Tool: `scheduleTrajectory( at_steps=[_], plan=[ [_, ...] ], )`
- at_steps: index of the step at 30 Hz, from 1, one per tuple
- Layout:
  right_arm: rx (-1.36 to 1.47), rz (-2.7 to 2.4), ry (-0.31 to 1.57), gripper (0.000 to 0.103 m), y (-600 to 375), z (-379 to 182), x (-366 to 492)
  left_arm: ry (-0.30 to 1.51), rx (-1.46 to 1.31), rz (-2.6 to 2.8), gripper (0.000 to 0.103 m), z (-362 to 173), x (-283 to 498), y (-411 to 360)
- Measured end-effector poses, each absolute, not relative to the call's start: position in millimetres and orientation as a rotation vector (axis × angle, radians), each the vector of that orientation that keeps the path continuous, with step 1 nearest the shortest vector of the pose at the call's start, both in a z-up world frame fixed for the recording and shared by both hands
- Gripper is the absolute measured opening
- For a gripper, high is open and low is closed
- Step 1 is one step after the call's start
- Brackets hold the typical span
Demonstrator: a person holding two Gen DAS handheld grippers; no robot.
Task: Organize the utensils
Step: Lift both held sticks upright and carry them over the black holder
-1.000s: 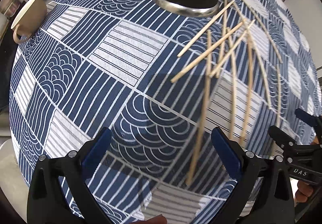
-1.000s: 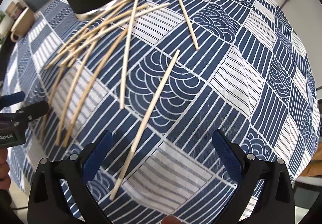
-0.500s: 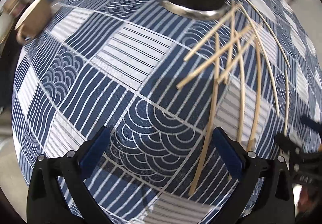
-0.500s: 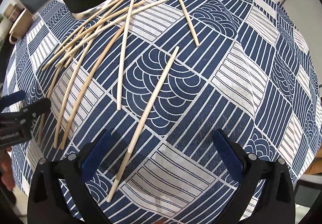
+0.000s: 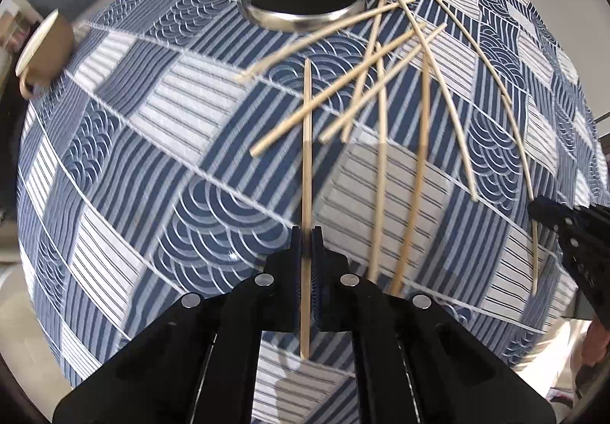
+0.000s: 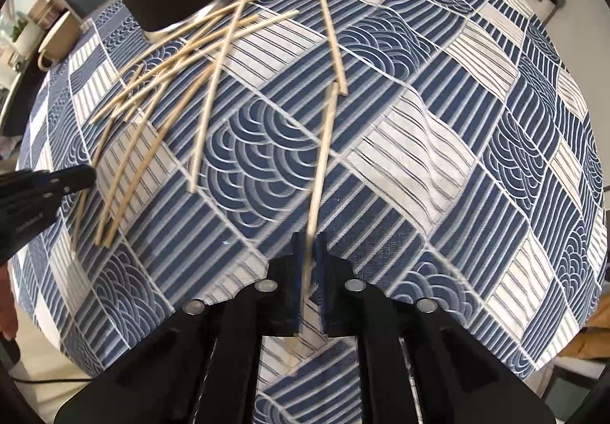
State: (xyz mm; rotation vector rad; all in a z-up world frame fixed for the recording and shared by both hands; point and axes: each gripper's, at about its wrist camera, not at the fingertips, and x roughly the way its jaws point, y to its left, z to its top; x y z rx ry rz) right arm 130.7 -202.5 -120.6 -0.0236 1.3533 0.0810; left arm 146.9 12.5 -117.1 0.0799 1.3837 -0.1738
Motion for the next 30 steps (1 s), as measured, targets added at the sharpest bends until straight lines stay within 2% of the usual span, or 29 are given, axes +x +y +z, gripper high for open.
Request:
scheduleTrajectory(
  at_steps=[6,11,17,23,30],
  plan=[
    [0.035,0.127,1.367,0.005,-237,-110,128,1.464,0.021,-0.152,0.005,-119,117,29],
    [0.122,0.148,1.341,0.005,-261,-96,128,1.471,-0.078,-0.102,0.005,-117,89,72],
    [0.225,0.127,1.292,0.005,-254,-67,116,1.473,-0.059,0.017,0.005,-105,70,131],
    [0.249,0.156,1.159,0.005,-257,-15,122,1.356,-0.058,0.053,0.005,-69,82,170],
    [0.281,0.251,0.948,0.005,-223,50,173,1.130,-0.106,-0.116,0.005,4,164,172]
  ],
)
